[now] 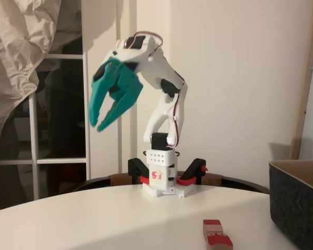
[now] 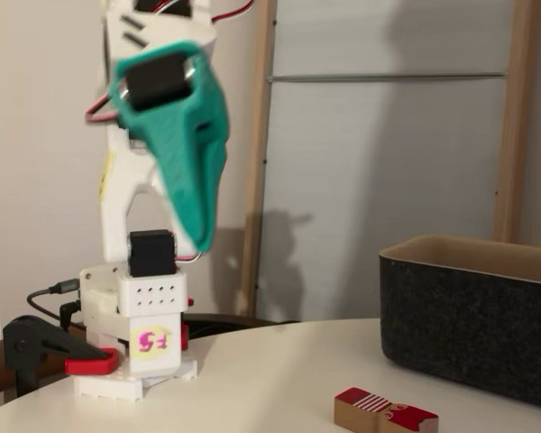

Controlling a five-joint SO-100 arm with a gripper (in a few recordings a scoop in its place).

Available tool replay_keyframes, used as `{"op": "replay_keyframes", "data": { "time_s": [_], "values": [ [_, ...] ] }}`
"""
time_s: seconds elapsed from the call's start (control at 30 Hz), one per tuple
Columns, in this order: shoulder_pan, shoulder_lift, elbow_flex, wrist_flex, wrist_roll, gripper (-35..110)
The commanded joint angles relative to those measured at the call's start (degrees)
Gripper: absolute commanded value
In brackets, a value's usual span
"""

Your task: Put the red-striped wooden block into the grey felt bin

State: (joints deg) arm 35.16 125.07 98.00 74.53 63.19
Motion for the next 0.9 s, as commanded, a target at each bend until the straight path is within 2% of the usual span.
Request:
{"op": "replay_keyframes", "data": {
  "time_s": [0.0,0.17,0.43,0.87],
  "values": [
    [-1.8,1.3,-3.8,1.7,4.1,4],
    [-5.9,1.6,-4.7,7.4,-0.5,6],
    [-10.8,1.2,-3.8,19.6,-19.0,9],
    [-19.2,-3.6,2.6,21.2,-42.0,15]
  ]
}}
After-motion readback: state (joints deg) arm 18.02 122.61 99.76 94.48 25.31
